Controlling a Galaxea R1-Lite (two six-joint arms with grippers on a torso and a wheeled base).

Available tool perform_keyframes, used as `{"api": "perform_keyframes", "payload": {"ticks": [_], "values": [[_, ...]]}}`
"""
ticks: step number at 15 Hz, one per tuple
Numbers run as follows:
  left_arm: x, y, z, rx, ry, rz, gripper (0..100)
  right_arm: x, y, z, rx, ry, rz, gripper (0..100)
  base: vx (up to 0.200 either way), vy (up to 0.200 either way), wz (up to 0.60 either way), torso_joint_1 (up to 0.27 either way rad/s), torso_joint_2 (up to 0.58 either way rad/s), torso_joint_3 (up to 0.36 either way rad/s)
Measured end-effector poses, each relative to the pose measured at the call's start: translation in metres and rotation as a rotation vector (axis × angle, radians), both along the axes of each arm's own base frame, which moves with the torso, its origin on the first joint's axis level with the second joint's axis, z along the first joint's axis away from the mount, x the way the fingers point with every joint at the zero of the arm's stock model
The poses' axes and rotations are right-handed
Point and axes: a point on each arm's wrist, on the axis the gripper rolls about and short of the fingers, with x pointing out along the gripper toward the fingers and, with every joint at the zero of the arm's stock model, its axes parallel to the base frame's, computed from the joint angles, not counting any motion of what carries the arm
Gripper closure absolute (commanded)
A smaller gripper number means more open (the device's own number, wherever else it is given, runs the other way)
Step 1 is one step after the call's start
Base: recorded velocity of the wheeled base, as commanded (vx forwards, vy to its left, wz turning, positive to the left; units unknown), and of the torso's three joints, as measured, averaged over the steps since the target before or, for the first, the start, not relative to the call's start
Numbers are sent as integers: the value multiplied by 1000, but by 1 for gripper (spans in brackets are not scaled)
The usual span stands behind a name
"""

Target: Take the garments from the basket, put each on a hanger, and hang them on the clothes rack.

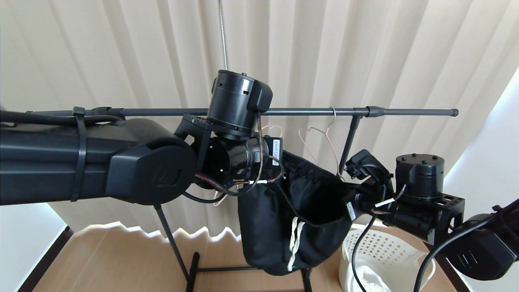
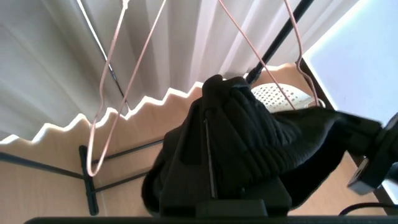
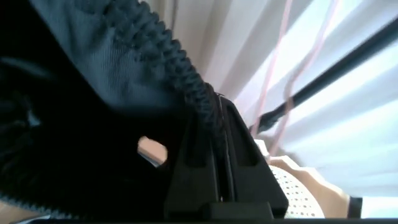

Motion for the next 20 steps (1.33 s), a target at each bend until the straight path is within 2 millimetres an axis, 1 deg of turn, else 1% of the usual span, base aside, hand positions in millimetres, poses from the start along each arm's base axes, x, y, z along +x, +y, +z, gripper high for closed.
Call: {"api": "perform_keyframes", "payload": {"ticks": [3,7,11,12,14,16,17,20], "values": [[-2,1,-11,16,41,-43,100,6,-4,7,-6,-33,-65,100,0,0,0,0,0,0],[-3,10,-36,97,106,-93,100,11,-6,21,-15,-89,-168,100,0,0,0,0,0,0],[-3,18,-52,160,115,-123,100,9,-5,28,-6,-110,-171,100,0,0,0,0,0,0],[-4,19,-55,165,100,-131,0,7,-5,29,-5,-112,-169,100,0,0,0,0,0,0],[-12,26,-63,205,79,-157,0,4,0,30,-7,-115,-159,100,0,0,0,0,0,0],[-21,34,-64,190,63,-207,0,2,5,29,-14,-116,-166,100,0,0,0,0,0,0],[-24,41,-63,188,65,-227,0,1,6,29,-14,-116,-162,100,0,0,0,0,0,0],[-24,61,-57,185,52,-262,0,-2,9,27,-20,-109,-150,100,0,0,0,0,0,0]]}}
